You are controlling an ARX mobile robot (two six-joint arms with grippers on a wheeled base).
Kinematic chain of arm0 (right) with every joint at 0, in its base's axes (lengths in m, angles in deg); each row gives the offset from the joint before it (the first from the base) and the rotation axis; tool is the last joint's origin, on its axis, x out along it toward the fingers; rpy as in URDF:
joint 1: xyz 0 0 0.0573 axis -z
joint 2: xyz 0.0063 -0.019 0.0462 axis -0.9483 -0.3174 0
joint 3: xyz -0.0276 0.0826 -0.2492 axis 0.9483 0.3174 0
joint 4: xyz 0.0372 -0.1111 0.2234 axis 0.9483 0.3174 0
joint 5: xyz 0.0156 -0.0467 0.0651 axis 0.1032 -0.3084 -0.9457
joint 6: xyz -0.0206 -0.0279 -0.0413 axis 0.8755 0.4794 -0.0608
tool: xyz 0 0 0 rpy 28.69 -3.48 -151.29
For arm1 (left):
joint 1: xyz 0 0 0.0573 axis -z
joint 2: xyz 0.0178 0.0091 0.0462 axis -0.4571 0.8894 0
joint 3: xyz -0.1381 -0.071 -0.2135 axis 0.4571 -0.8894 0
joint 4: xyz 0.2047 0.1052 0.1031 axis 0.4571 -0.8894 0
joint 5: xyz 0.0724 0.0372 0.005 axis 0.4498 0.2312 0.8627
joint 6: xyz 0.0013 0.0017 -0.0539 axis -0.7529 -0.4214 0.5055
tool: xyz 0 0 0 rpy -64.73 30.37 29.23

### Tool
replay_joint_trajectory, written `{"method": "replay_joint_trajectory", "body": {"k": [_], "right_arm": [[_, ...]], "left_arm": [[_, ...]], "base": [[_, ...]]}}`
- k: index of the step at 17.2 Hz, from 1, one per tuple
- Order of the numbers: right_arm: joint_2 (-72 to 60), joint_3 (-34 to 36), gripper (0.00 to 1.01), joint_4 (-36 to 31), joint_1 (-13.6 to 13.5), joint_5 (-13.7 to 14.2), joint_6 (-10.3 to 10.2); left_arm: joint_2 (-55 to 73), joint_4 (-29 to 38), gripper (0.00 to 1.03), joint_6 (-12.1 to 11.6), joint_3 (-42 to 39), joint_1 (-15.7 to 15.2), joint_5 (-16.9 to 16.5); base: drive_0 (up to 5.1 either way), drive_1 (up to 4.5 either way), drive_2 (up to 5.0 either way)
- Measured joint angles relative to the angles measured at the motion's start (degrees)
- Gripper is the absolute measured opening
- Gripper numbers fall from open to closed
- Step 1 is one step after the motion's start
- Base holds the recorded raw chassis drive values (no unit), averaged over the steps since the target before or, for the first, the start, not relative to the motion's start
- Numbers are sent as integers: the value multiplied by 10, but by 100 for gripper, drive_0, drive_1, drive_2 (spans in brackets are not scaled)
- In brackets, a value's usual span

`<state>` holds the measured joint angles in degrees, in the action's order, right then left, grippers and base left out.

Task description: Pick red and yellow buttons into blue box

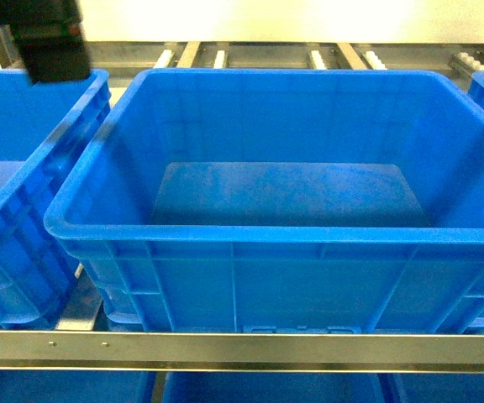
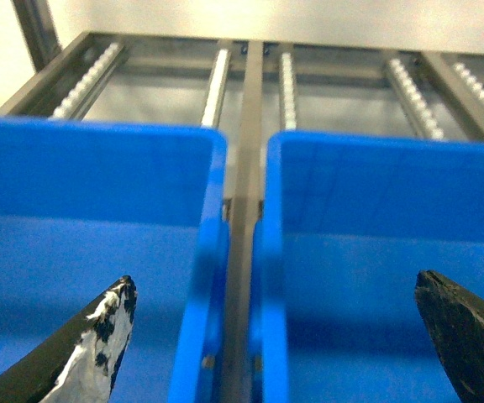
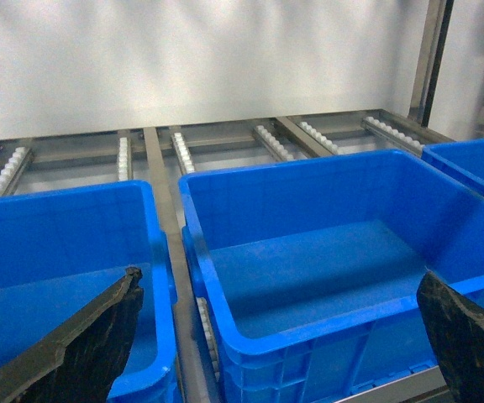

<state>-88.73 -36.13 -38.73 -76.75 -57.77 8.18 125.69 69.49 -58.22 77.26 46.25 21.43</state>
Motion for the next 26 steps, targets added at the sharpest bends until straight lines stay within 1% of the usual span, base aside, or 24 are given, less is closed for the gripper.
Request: {"method": "replay_joint_trajectory", "body": {"k": [1, 2, 3, 6, 7, 8, 9, 10, 11, 12, 13, 14, 16, 17, 18, 20, 21, 22, 23, 24, 26], "right_arm": [[0, 0, 98, 0, 0, 0, 0], [0, 0, 98, 0, 0, 0, 0], [0, 0, 98, 0, 0, -1, 0], [0, 0, 98, 0, 0, 0, 0], [0, 0, 98, 0, 0, 0, 0], [2, -3, 96, 19, 6, -22, 2], [8, -6, 87, 58, 39, -98, 6], [22, 11, 72, 63, 57, -175, 11], [27, 17, 68, 61, 56, -190, 11], [29, 19, 65, 61, 56, -198, 13], [36, 27, 59, 59, 55, -214, 15], [43, 38, 48, 57, 53, -215, 15], [102, 60, 26, 110, 53, -215, 15], [125, 70, 13, 106, 53, -215, 15], [126, 70, 2, 103, 53, -215, 15], [134, 88, 2, 101, 53, -215, 17], [139, 94, 2, 100, 53, -215, 17], [144, 98, 2, 99, 53, -215, 17], [146, 101, 2, 98, 53, -214, 17], [149, 105, 2, 96, 53, -215, 17], [155, 111, 2, 96, 53, -215, 17]], "left_arm": [[-59, -22, 98, 3, -40, 3, 4], [-92, -26, 98, 7, -51, 4, 6], [-106, -13, 98, 11, -45, 5, 6], [-97, -19, 98, 13, -38, 5, 6], [-98, 30, 92, -1, -53, -2, -22], [-113, 58, 83, -22, -75, -16, -49], [-135, 69, 74, -39, -104, -31, -67], [-163, 72, 62, -54, -142, -50, -87], [-170, 72, 58, -56, -151, -55, -92], [-176, 73, 54, -59, -159, -60, -96], [-184, 73, 48, -61, -169, -66, -104], [-207, 73, 36, -65, -193, -80, -119], [-247, 68, 14, -65, -224, -101, -141], [-268, 61, 1, -64, -239, -111, -151], [-286, 54, 2, -67, -252, -119, -160], [-325, 36, 2, -67, -273, -135, -174], [-344, 24, 2, -67, -281, -150, -189], [-367, 12, 2, -68, -290, -186, -228], [-383, 0, 2, -67, -296, -194, -223], [-401, -10, 2, -68, -302, -191, -231], [-434, -35, 2, -68, -310, -189, -232]], "base": [[0, 0, 0], [0, 0, 0], [0, 0, 0], [0, 0, 0], [0, 0, 0], [0, 0, 0], [0, 0, 0], [0, 0, 0], [0, 0, 0], [0, 0, 0], [0, 0, 0], [0, 0, 0], [0, 0, 0], [0, 0, 0], [0, 0, 0], [0, 0, 0], [0, 0, 0], [0, 0, 0], [0, 0, 0], [0, 0, 0], [0, 0, 0]]}}
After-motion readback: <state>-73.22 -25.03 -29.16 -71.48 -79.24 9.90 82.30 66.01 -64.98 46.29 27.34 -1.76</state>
